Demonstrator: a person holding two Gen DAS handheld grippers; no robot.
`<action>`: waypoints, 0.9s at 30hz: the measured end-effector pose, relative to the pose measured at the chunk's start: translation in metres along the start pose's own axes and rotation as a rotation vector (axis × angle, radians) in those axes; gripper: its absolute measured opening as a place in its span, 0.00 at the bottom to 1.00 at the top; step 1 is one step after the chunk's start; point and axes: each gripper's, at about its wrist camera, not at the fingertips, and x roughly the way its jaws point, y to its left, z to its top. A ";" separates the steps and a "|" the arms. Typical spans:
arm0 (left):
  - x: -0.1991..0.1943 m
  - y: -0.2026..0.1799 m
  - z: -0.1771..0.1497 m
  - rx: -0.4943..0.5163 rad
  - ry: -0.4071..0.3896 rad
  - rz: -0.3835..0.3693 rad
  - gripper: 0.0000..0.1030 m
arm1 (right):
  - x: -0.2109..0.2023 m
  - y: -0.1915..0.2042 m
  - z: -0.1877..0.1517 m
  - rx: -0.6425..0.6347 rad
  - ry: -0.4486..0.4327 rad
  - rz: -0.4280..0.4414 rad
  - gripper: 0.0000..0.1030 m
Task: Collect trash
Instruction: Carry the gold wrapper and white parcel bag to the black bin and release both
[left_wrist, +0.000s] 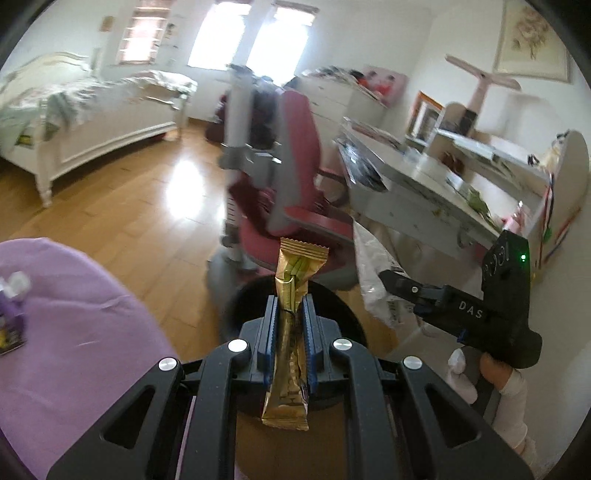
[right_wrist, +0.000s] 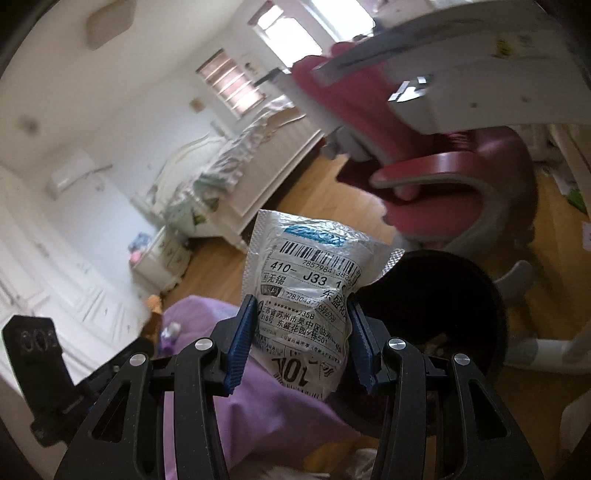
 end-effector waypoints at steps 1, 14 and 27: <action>0.009 -0.006 0.001 0.012 0.010 -0.008 0.14 | 0.000 -0.004 0.000 0.007 -0.004 -0.005 0.46; 0.076 -0.009 -0.009 -0.034 0.139 -0.046 0.14 | 0.001 -0.042 -0.007 0.076 0.001 -0.056 0.47; 0.108 -0.009 -0.012 -0.056 0.190 -0.034 0.14 | 0.006 -0.058 -0.017 0.119 0.019 -0.073 0.47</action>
